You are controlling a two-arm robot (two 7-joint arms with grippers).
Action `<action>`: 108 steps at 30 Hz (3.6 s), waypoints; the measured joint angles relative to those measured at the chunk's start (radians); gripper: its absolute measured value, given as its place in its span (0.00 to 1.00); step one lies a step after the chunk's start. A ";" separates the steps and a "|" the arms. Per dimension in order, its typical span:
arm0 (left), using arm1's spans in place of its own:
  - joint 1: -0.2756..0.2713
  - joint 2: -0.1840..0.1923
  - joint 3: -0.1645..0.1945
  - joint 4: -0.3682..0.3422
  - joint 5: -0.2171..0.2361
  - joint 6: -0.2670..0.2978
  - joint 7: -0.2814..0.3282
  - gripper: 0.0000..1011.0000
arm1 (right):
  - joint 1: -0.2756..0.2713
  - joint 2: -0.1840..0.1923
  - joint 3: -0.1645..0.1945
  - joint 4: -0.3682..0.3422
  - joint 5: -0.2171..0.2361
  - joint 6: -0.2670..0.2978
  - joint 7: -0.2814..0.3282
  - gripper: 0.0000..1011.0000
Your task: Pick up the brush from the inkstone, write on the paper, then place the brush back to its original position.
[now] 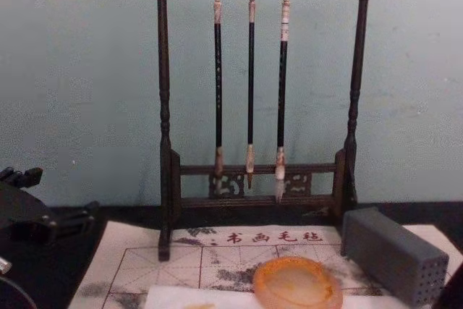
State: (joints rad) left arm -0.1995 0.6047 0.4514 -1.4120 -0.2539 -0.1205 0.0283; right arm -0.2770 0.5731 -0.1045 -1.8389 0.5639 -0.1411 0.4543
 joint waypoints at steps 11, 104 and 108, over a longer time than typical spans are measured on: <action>0.000 0.000 0.000 0.000 0.000 0.000 0.000 0.99 | -0.020 0.000 0.028 -0.006 0.000 -0.007 -0.004 0.19; 0.000 0.000 0.000 0.000 0.000 0.000 0.000 0.99 | 0.465 -0.247 -0.033 0.295 0.674 0.532 -0.379 0.19; 0.000 0.000 0.000 0.000 0.000 0.000 0.000 0.99 | 0.496 -0.265 -0.037 0.340 0.709 0.549 -0.420 0.19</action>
State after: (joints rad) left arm -0.1995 0.6047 0.4514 -1.4120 -0.2539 -0.1205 0.0283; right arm 0.2194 0.3083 -0.1416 -1.4988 1.2726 0.4074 0.0340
